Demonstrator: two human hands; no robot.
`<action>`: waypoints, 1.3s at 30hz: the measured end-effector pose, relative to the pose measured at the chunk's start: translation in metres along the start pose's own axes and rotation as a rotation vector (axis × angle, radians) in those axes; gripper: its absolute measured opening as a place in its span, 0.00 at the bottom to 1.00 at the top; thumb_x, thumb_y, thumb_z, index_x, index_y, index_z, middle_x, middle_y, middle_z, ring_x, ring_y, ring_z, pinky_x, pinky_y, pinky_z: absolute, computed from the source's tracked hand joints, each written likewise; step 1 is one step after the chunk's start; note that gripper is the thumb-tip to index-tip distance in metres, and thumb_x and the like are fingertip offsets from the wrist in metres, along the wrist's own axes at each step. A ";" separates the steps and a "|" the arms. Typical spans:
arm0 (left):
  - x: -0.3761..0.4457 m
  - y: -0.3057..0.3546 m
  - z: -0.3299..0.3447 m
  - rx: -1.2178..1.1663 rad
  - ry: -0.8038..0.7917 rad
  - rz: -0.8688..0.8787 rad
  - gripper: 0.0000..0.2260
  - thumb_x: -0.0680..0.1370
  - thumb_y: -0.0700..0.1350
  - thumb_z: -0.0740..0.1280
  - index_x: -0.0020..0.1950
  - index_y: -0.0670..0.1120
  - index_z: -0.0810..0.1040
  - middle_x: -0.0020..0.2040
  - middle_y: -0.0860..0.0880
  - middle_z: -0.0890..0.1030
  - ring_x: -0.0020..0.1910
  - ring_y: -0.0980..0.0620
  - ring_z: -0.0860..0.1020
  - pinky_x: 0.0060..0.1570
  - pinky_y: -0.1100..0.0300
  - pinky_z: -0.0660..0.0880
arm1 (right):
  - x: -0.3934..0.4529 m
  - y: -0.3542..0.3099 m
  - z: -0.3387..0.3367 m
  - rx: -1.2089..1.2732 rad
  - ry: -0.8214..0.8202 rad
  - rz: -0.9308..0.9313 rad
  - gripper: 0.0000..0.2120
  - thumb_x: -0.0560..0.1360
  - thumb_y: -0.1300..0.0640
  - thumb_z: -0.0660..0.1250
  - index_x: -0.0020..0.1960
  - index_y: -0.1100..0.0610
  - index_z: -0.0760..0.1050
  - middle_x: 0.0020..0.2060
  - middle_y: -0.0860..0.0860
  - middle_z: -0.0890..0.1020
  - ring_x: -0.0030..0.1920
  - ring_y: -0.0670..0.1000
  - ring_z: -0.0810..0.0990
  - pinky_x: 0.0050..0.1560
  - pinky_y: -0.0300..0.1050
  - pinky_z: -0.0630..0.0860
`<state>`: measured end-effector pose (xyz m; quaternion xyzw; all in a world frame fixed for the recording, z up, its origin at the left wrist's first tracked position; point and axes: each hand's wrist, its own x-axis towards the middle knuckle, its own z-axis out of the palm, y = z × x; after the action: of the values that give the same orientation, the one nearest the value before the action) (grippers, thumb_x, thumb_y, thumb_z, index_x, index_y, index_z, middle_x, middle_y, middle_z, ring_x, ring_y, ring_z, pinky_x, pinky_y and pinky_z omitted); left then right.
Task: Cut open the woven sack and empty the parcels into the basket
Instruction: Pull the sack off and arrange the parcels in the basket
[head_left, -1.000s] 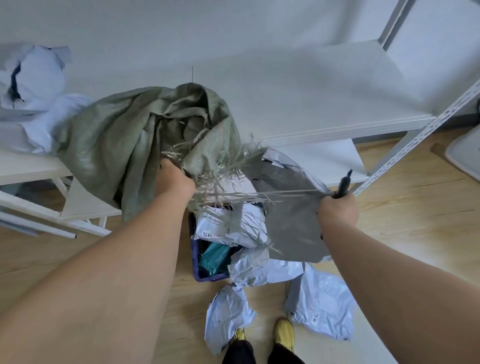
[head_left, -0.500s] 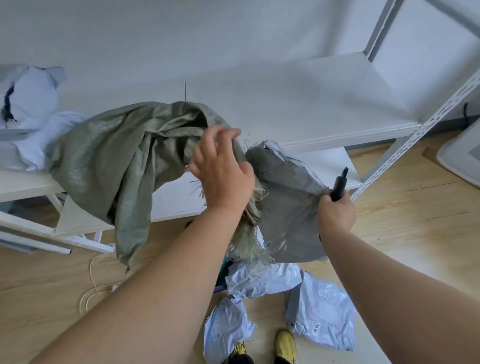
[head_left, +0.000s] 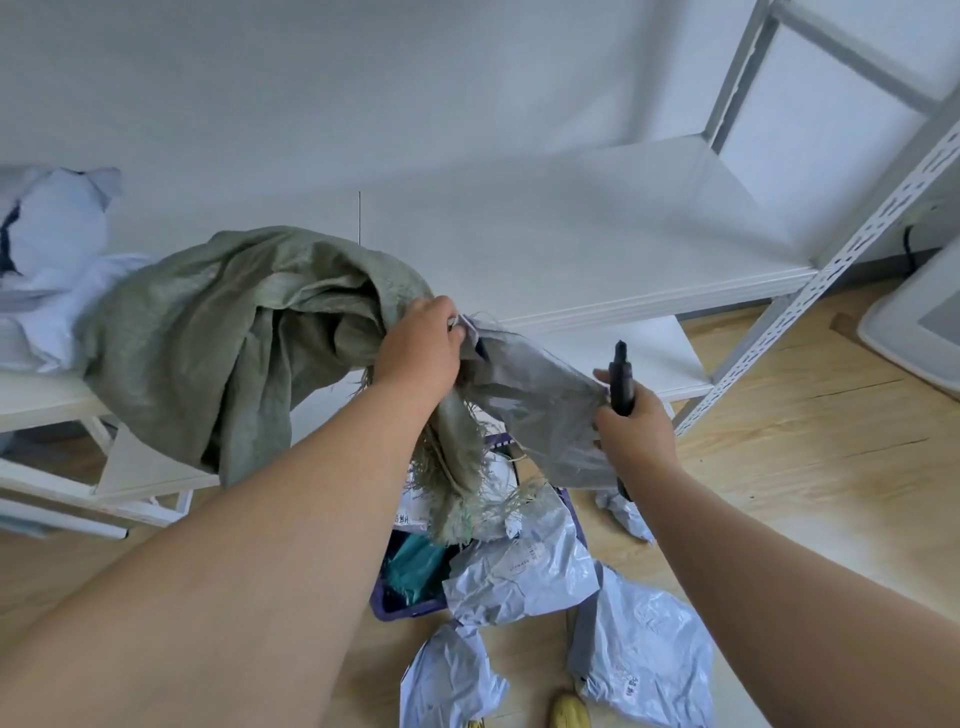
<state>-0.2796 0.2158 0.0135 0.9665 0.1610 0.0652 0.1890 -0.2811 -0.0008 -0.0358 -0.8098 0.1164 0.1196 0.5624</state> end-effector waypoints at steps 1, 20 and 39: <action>-0.001 -0.001 0.000 0.041 -0.029 -0.016 0.07 0.82 0.47 0.57 0.52 0.44 0.71 0.50 0.45 0.75 0.42 0.44 0.72 0.38 0.54 0.67 | -0.002 -0.006 0.001 -0.010 0.058 -0.057 0.22 0.70 0.63 0.59 0.56 0.41 0.77 0.55 0.48 0.79 0.52 0.52 0.80 0.53 0.50 0.78; -0.065 -0.090 0.034 0.672 -0.998 -0.197 0.25 0.75 0.51 0.69 0.71 0.49 0.68 0.69 0.49 0.73 0.70 0.45 0.68 0.71 0.36 0.52 | 0.008 -0.040 0.050 0.066 -0.094 -0.108 0.05 0.75 0.57 0.67 0.45 0.50 0.72 0.34 0.50 0.76 0.32 0.52 0.76 0.44 0.52 0.78; -0.061 -0.152 0.079 -0.936 -0.109 -0.779 0.02 0.76 0.46 0.67 0.43 0.51 0.76 0.46 0.46 0.82 0.52 0.42 0.81 0.56 0.43 0.78 | 0.011 0.000 0.081 -0.061 -0.051 0.014 0.08 0.73 0.63 0.65 0.43 0.51 0.72 0.38 0.54 0.77 0.37 0.54 0.76 0.43 0.53 0.78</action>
<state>-0.3656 0.3012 -0.1217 0.6528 0.4471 0.0057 0.6115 -0.2758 0.0751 -0.0666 -0.8226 0.1039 0.1476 0.5392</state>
